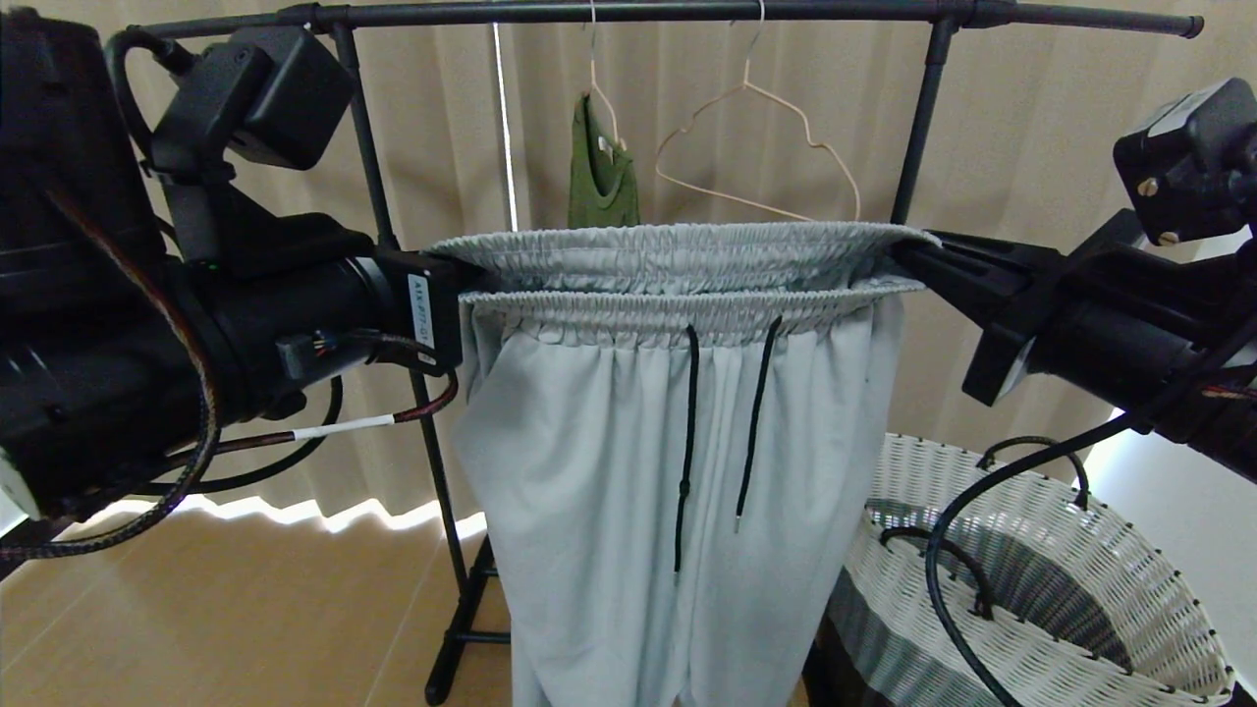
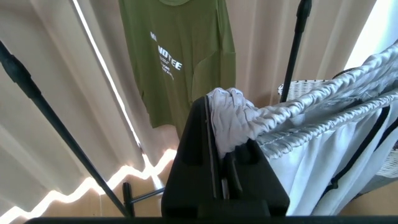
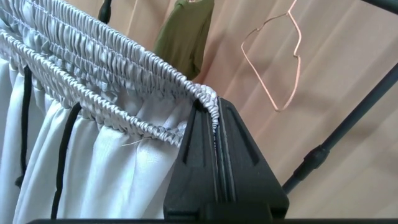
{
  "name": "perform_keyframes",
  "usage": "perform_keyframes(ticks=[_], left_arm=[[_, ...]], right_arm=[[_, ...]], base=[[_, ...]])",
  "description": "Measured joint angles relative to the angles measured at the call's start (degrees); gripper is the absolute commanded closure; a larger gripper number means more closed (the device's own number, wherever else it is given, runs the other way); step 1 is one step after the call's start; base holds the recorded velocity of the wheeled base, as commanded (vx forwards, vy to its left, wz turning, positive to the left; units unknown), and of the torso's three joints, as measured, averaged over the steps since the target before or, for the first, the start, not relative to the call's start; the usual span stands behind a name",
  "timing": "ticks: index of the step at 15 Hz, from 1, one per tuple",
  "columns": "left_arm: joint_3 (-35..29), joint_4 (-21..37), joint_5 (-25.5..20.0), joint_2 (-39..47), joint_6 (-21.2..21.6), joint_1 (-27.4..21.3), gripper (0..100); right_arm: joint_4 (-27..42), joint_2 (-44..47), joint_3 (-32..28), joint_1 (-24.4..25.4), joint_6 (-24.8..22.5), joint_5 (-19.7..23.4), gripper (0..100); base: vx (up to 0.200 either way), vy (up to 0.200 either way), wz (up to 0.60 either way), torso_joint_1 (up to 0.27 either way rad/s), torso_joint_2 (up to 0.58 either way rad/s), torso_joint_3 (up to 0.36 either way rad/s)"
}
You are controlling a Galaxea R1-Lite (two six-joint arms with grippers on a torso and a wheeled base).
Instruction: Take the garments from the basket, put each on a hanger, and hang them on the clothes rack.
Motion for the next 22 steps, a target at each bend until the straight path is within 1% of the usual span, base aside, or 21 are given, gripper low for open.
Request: perform_keyframes(ticks=[2, 4, 7, 9, 10, 14, 17, 20, 22], left_arm=[[0.0, 0.02, 0.16, -0.11, 0.05, 0.11, 100], [-0.02, 0.05, 1.37, -0.13, 0.07, 0.67, 100], [-0.46, 0.02, 3.75, -0.07, 0.1, 3.56, 100], [-0.52, 0.02, 5.96, 0.0, 0.1, 5.81, 100], [-0.52, 0.02, 6.24, 0.0, 0.1, 6.89, 100], [-0.3, 0.05, 6.7, -0.13, -0.2, 10.34, 100], [-0.13, 0.05, 6.68, -0.13, -0.35, 11.61, 100], [1.35, 0.02, 6.46, -1.43, -0.26, 12.19, 100], [4.24, 0.11, 6.07, -4.38, 0.02, 14.06, 100]], right_arm=[[-0.55, 0.0, 0.35, 0.0, 0.05, 0.13, 0], [-0.94, 0.0, 0.5, 0.0, 0.13, 0.24, 0], [-1.01, -0.07, 0.66, 0.05, 0.33, 0.73, 0], [-1.01, -0.1, 0.77, 0.07, 0.83, 4.85, 0], [-1.02, -0.11, 0.85, 0.1, 1.1, 5.84, 0], [-1.05, -0.29, 1.82, 0.29, 1.15, 6.12, 0], [-1.01, -1.21, 3.02, 0.33, 1.21, 7.67, 0], [0.0, -2.3, 4.38, -0.17, 0.99, 6.3, 0], [2.1, -3.39, 8.02, -1.61, 0.96, 3.54, 0]], base=[[0.0, 0.0, 0.0, 0.0, 0.0, 0.0], [0.0, 0.0, 0.0, 0.0, 0.0, 0.0], [0.0, 0.0, 0.0, 0.0, 0.0, 0.0], [0.0, 0.0, 0.0, 0.0, 0.0, 0.0], [0.0, 0.0, 0.0, 0.0, 0.0, 0.0], [0.0, 0.0, 0.0, 0.0, 0.0, 0.0], [0.0, 0.0, 0.0, 0.0, 0.0, 0.0], [0.0, 0.0, 0.0, 0.0, 0.0, 0.0], [0.0, 0.0, 0.0, 0.0, 0.0, 0.0]])
